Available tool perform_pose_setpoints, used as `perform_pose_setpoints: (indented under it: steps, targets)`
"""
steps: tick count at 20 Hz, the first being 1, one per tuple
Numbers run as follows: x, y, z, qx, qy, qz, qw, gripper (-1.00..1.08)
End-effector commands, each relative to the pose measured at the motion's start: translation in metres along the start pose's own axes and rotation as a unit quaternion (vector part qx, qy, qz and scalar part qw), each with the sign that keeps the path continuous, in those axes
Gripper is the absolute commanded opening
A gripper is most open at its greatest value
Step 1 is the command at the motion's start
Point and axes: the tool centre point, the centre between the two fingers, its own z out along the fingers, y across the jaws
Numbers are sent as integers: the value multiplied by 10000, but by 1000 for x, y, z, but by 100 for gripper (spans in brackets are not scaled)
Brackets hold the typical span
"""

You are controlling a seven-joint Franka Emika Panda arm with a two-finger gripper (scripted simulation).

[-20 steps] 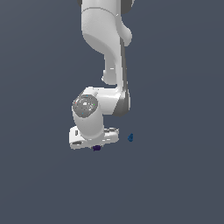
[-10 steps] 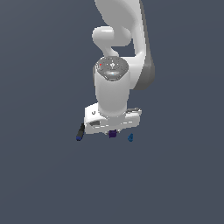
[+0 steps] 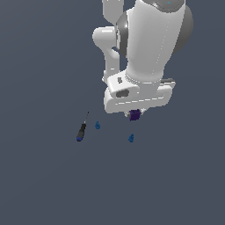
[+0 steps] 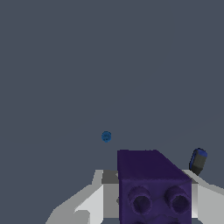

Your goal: Pick up a designated object from a clutter of objects.

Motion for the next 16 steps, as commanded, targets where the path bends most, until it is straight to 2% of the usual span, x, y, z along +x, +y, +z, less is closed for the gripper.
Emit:
perform_pose_setpoints:
  steps: [1, 8, 16]
  targets:
    - [-2, -19, -25, -2, -3, 2, 10000, -100]
    - [-2, -64, -85, 3, -1, 3, 10000, -100]
    - [0, -90, -120, 10, 0, 3, 10000, -100]
